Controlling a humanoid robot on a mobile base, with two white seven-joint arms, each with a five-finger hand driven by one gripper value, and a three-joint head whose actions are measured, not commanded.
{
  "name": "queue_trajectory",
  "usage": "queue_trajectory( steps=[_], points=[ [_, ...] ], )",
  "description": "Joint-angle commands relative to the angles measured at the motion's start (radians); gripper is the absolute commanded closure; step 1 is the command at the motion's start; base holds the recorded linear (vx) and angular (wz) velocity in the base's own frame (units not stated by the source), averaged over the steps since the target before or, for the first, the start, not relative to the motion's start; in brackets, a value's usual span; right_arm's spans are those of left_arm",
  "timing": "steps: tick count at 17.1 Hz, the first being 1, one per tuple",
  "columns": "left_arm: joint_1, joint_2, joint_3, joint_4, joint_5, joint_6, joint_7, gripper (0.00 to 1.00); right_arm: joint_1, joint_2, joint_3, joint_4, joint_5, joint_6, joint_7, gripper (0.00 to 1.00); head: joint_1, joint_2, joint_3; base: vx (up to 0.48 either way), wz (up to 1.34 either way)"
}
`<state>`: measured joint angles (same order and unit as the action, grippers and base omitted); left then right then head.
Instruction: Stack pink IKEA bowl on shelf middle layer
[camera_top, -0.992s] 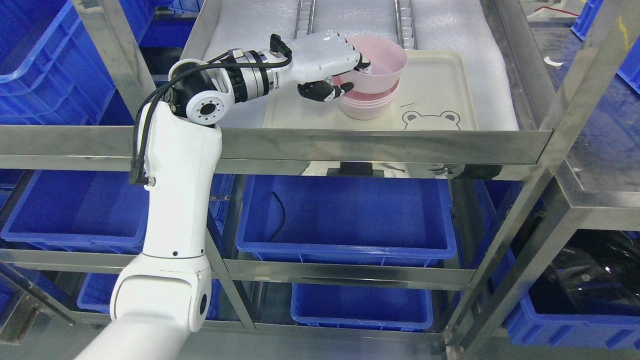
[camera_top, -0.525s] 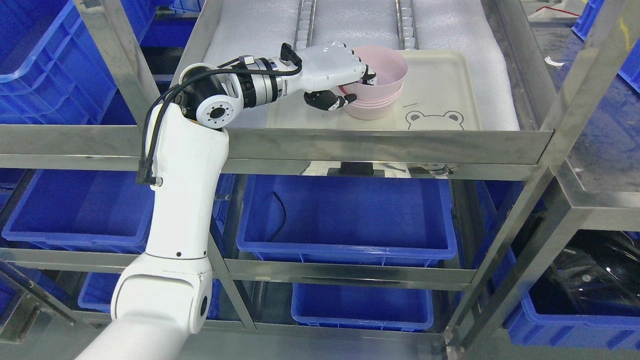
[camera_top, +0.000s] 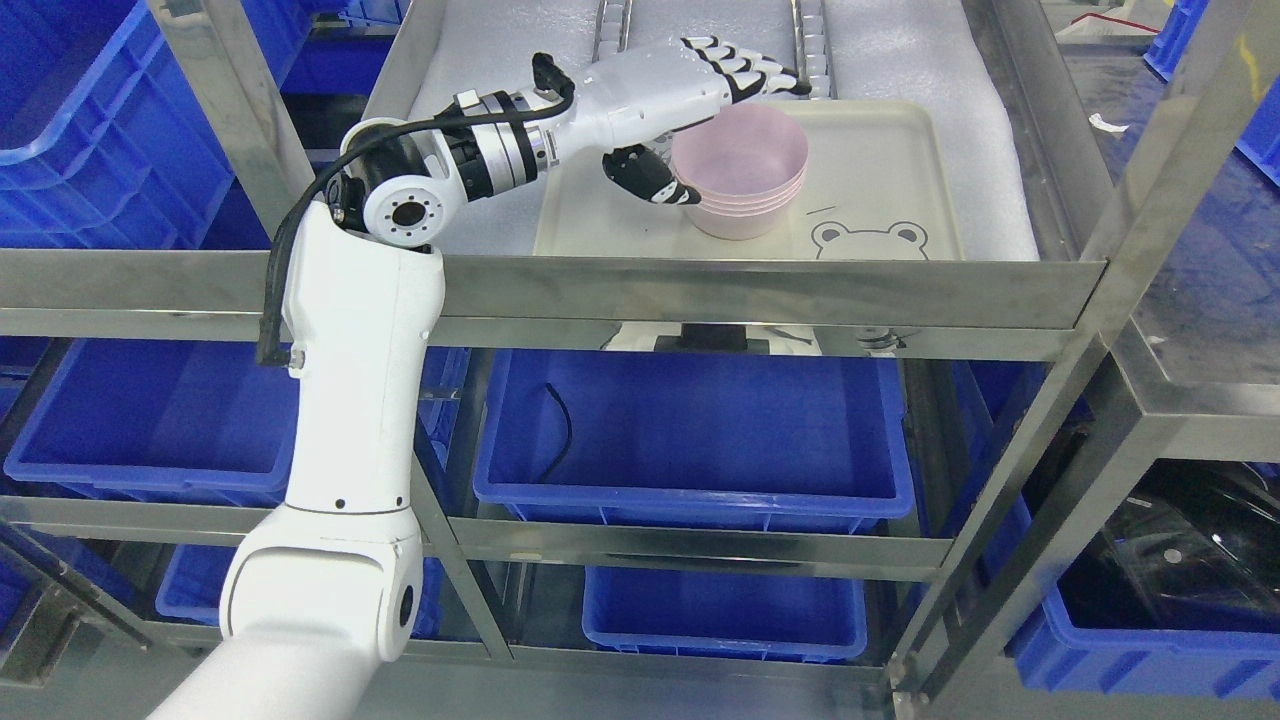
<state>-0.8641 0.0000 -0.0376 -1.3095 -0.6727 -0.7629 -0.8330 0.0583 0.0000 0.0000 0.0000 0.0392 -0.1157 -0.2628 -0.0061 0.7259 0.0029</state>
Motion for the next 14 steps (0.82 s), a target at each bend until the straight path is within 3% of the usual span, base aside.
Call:
queue_trajectory(
  steps=[1,5,10,14],
  points=[
    [0.013,0.017,0.039,-0.051,0.361,0.004,0.079,0.05,0.000,-0.017,0.005,-0.017,0.001,0.001,0.001,0.00,0.0000,0.000,0.000,0.000,0.00],
    [0.193,0.017,-0.155,-0.177,0.596,0.008,0.144,0.05,0.000,-0.017,0.005,-0.017,0.001,0.001,0.001,0.00,0.0000,0.000,0.000,0.000,0.00],
    [0.434,0.017,-0.355,-0.277,0.605,-0.022,0.138,0.05,0.000,-0.017,0.005,-0.017,-0.001,0.001,0.001,0.00,0.0000,0.000,0.000,0.000,0.00],
    [0.480,0.017,-0.400,-0.295,0.605,-0.022,0.132,0.05,0.000,-0.017,0.003,-0.017,0.001,0.001,0.001,0.00,0.0000,0.000,0.000,0.000,0.00]
  ],
)
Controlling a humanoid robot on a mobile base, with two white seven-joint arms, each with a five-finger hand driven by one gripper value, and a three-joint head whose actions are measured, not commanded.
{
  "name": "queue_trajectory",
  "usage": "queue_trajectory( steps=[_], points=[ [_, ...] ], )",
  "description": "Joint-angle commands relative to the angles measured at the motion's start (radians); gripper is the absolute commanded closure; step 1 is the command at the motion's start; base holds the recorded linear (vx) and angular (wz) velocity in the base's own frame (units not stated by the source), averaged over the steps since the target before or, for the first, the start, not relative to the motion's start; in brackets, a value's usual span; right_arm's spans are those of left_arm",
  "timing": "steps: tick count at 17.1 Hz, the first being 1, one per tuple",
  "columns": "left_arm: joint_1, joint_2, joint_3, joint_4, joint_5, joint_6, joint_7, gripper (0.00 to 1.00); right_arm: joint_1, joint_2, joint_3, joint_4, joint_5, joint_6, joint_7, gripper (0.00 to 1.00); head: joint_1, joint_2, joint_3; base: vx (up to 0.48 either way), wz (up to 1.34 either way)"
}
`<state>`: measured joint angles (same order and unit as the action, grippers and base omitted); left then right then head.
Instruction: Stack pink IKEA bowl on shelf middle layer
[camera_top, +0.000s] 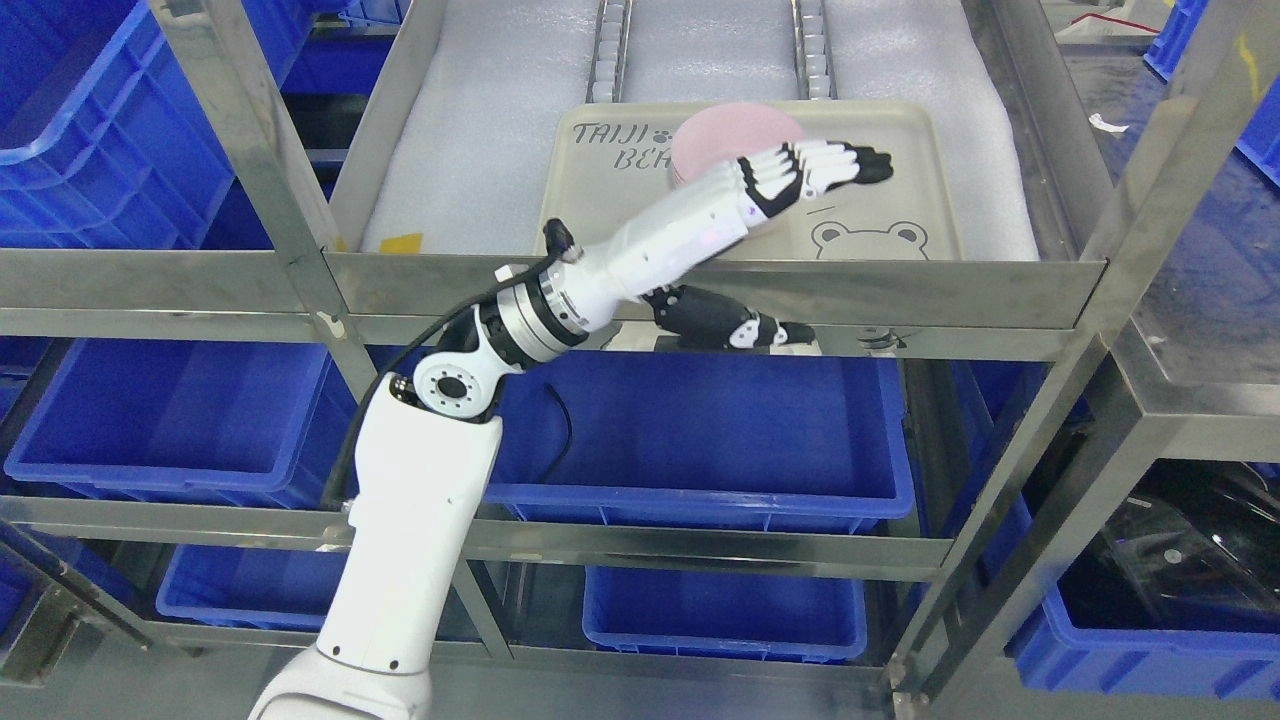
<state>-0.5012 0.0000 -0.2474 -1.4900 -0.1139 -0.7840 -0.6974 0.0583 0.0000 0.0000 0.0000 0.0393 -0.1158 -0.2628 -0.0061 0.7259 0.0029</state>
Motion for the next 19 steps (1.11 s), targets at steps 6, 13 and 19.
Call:
queue_trajectory(
  steps=[6,13,19],
  points=[
    [0.369,0.058,-0.213,-0.113,0.046,-0.001,-0.005,0.06,0.000,-0.017,0.005,-0.017,0.001,0.001,0.001,0.00,0.0000,0.000,0.000,0.000,0.00],
    [0.797,0.104,-0.119,-0.006,0.050,-0.001,-0.005,0.04,0.000,-0.017,0.005,-0.017,-0.001,0.001,0.001,0.00,0.0000,0.000,0.000,0.000,0.00],
    [0.966,0.017,0.098,0.068,0.059,-0.001,0.010,0.02,0.000,-0.017,0.005,-0.017,0.001,0.001,0.001,0.00,0.0000,0.000,0.000,0.000,0.00]
  ],
)
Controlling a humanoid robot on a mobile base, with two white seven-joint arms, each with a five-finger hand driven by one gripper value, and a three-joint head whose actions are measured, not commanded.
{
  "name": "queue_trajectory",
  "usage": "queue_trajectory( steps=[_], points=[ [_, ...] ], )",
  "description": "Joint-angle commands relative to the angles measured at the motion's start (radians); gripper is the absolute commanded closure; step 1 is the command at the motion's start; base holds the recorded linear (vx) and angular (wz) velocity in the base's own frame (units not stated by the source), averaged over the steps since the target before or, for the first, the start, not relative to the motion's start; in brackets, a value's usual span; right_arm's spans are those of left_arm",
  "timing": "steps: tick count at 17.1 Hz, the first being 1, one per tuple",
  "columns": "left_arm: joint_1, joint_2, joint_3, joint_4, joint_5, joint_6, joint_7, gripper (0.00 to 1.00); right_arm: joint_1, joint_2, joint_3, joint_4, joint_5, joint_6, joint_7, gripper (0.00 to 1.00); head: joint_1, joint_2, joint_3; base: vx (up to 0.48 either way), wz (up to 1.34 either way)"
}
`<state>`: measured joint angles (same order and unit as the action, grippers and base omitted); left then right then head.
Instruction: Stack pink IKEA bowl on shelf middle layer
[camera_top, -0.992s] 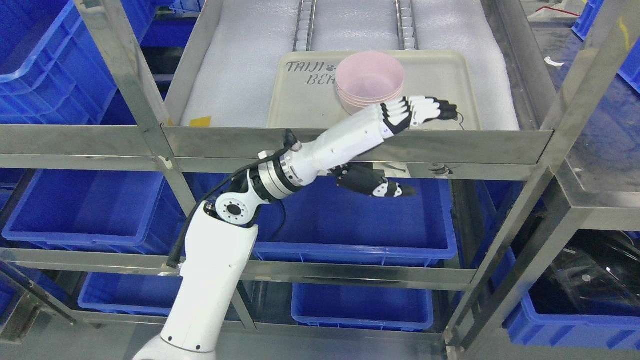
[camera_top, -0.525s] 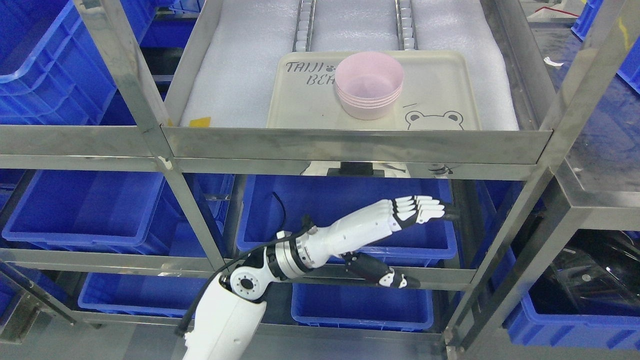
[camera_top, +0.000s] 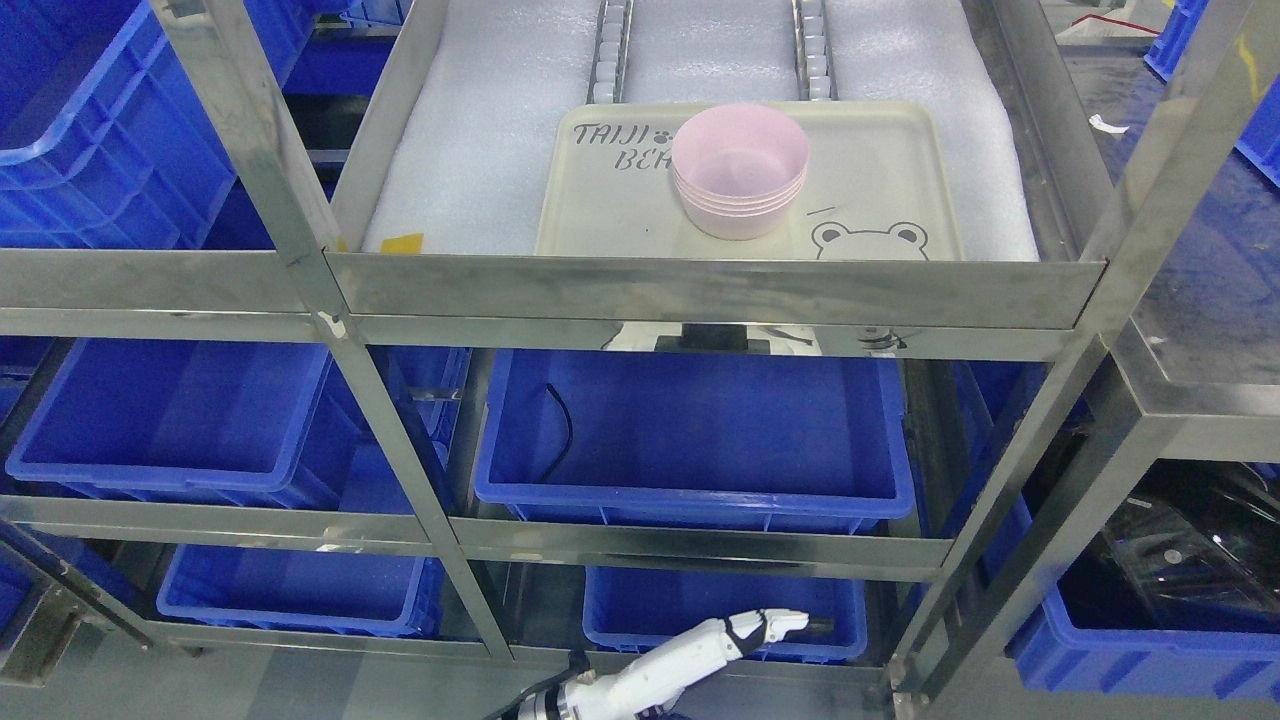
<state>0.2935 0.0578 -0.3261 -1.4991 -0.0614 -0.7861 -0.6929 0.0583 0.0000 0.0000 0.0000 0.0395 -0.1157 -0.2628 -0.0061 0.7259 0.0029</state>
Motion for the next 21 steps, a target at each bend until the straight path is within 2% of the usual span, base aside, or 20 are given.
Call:
queue_trajectory(
  steps=[1,4,7,11,15,18,19,21],
  points=[
    [0.191,-0.039,0.196,0.095,0.018,0.001,0.007,0.01,0.000,-0.017,0.005,-0.017,-0.001,0.001,0.001,0.00,0.0000,0.000,0.000,0.000,0.00],
    [0.197,-0.036,0.266,0.210,0.074,0.001,0.010,0.01,0.000,-0.017,0.005,-0.017,0.000,0.001,0.001,0.00,0.0000,0.000,0.000,0.000,0.00],
    [0.190,-0.040,0.392,0.333,0.116,0.001,0.048,0.01,0.000,-0.017,0.003,-0.017,0.000,0.001,0.001,0.00,0.0000,0.000,0.000,0.000,0.00],
    [0.153,-0.040,0.527,0.513,0.120,0.001,0.059,0.00,0.000,-0.017,0.005,-0.017,0.000,0.001,0.001,0.00,0.0000,0.000,0.000,0.000,0.00],
    [0.148,-0.040,0.512,0.482,0.140,0.001,0.049,0.00,0.000,-0.017,0.005,-0.017,0.000,0.001,0.001,0.00,0.0000,0.000,0.000,0.000,0.00],
    [0.110,-0.040,0.423,0.273,0.141,0.001,0.067,0.00,0.000,-0.017,0.005,-0.017,0.000,0.001,0.001,0.00,0.0000,0.000,0.000,0.000,0.00],
    [0.070,-0.040,0.392,0.216,0.147,0.001,0.100,0.00,0.000,-0.017,0.005,-0.017,-0.001,0.001,0.001,0.00,0.0000,0.000,0.000,0.000,0.00],
    [-0.023,-0.040,0.288,0.172,0.150,0.001,0.282,0.00,0.000,-0.017,0.005,-0.017,0.000,0.001,0.001,0.00,0.0000,0.000,0.000,0.000,0.00]
  ],
)
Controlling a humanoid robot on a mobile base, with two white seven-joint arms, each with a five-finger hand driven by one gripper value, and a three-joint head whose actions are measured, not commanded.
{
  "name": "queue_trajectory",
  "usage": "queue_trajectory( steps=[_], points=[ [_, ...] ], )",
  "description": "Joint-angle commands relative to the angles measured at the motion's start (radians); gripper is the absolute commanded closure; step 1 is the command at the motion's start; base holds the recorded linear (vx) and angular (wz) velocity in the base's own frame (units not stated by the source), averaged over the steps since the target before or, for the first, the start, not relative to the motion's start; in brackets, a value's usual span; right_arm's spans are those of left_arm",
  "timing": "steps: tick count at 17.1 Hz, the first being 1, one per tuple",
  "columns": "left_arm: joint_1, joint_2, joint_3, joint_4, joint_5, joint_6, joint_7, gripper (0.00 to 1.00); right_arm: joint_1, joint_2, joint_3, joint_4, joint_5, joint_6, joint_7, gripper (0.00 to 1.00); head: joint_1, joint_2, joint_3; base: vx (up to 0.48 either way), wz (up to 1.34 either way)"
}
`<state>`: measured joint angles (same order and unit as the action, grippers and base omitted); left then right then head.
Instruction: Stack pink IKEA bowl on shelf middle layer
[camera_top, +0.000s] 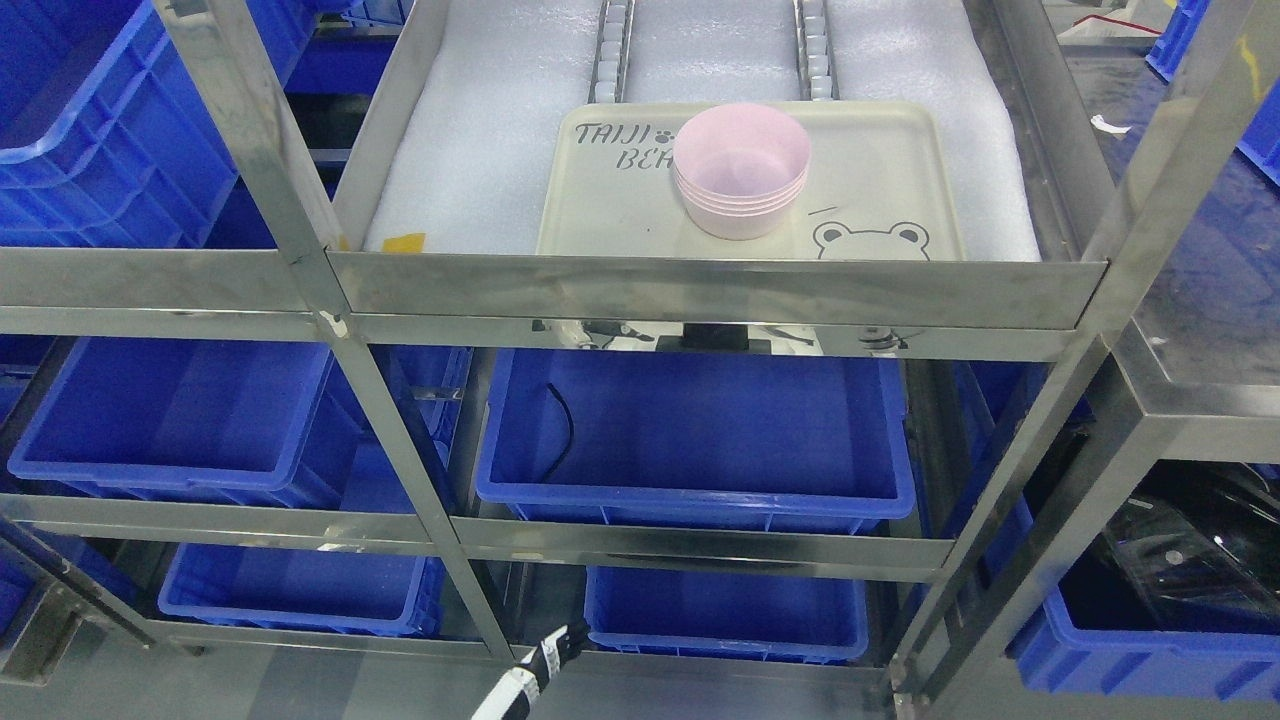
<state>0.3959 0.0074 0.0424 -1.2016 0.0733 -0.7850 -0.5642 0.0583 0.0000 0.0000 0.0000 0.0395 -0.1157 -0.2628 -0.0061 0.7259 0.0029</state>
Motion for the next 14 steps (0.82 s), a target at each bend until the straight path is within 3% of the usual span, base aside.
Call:
queue_trajectory(
  steps=[1,2,4,7,14],
  points=[
    [-0.171,0.010,-0.135,-0.139,0.016,0.000,0.294,0.00,0.000,-0.017,0.005,-0.017,-0.001,0.001,0.001,0.00,0.0000,0.000,0.000,0.000,0.00],
    [-0.204,0.010,-0.197,-0.141,0.016,0.000,0.414,0.00,0.000,-0.017,0.005,-0.017,-0.001,0.001,0.001,0.00,0.0000,0.000,0.000,0.000,0.00],
    [-0.254,0.010,-0.309,-0.142,0.014,0.000,0.516,0.00,0.000,-0.017,0.005,-0.017,0.000,0.001,0.001,0.00,0.0000,0.000,0.000,0.000,0.00],
    [-0.304,0.010,-0.392,-0.148,0.013,0.000,0.521,0.01,0.000,-0.017,0.003,-0.017,0.000,0.001,0.001,0.00,0.0000,0.000,0.000,0.000,0.00],
    [-0.325,0.010,-0.372,-0.148,0.013,0.018,0.544,0.01,0.000,-0.017,0.003,-0.017,0.000,0.001,0.001,0.00,0.0000,0.000,0.000,0.000,0.00]
  ],
)
